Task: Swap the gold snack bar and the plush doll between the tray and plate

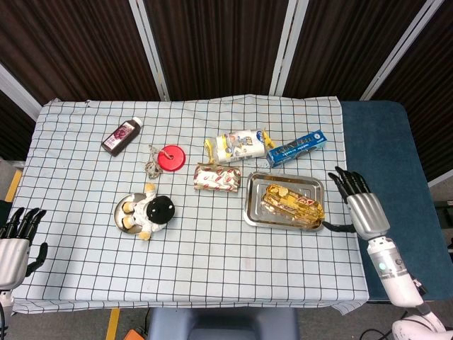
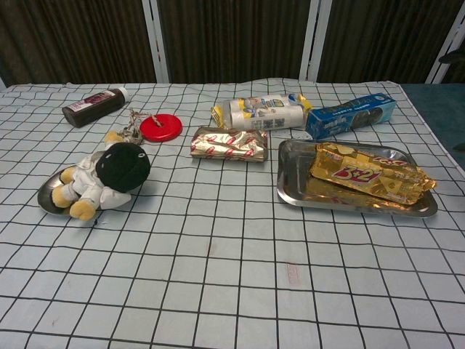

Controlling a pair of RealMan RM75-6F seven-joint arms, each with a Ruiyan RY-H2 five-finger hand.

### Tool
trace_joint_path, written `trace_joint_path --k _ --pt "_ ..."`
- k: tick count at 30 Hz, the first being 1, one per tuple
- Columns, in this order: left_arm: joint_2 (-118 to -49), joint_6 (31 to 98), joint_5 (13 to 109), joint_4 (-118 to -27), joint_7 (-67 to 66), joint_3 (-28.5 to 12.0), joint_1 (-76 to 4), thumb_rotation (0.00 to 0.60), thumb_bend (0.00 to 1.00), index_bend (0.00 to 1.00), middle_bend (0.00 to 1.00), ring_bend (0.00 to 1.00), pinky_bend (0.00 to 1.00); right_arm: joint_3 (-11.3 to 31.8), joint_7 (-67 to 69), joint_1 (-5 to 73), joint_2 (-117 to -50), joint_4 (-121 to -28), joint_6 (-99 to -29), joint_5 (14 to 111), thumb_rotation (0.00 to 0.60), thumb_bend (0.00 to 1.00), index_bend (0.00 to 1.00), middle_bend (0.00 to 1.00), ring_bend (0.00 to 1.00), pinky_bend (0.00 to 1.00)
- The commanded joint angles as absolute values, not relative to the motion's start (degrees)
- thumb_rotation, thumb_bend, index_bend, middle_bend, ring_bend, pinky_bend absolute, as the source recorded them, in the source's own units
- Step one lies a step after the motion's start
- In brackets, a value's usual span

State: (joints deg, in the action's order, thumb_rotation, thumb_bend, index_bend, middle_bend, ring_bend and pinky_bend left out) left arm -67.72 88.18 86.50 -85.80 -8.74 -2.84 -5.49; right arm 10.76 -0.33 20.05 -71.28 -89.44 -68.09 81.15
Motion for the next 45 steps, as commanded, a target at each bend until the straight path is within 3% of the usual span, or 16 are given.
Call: trace_joint_path --k 1,10,28,33,37,45 --pt "-67.33 87.98 85.96 -86.3 -8.52 -3.1 -5.4 0.6 0.49 0.09 0.1 0.02 0.24 14.08 -5.2 25.14 -72.13 -90.43 -61.09 72.81 0.6 0.09 0.04 0.09 0.14 0.13" --pt "-66.82 87.78 85.5 -86.73 -7.7 -3.4 -5.33 0.6 0.49 0.1 0.11 0.02 0.24 14.39 -9.62 31.41 -75.22 -89.46 -51.4 63.23 0.6 0.09 0.09 0.11 0.17 0.14" --pt "-66.25 87.51 84.66 -87.16 -5.92 -4.08 -5.33 0.6 0.49 0.11 0.11 0.02 0.24 12.94 -16.11 37.33 -84.97 -77.6 -49.09 54.11 0.6 0.09 0.3 0.27 0.34 0.29" --pt "-66.13 87.54 84.53 -87.24 -5.47 -4.21 -5.3 0.6 0.49 0.12 0.11 0.02 0.24 12.83 -15.43 37.84 -86.96 -74.78 -50.04 54.91 0.6 0.09 0.4 0.35 0.44 0.38" --pt "-66.19 87.66 84.44 -86.99 -5.35 -4.36 -5.28 0.6 0.49 0.12 0.11 0.02 0.24 12.18 -14.85 37.6 -88.21 -73.09 -51.63 56.92 0.6 0.09 0.53 0.42 0.57 0.54" --pt "-66.07 87.57 84.29 -87.04 -4.74 -4.36 -5.18 0.6 0.49 0.12 0.12 0.02 0.24 11.6 -15.76 37.56 -88.82 -72.17 -51.59 56.43 0.6 0.09 0.55 0.44 0.61 0.59"
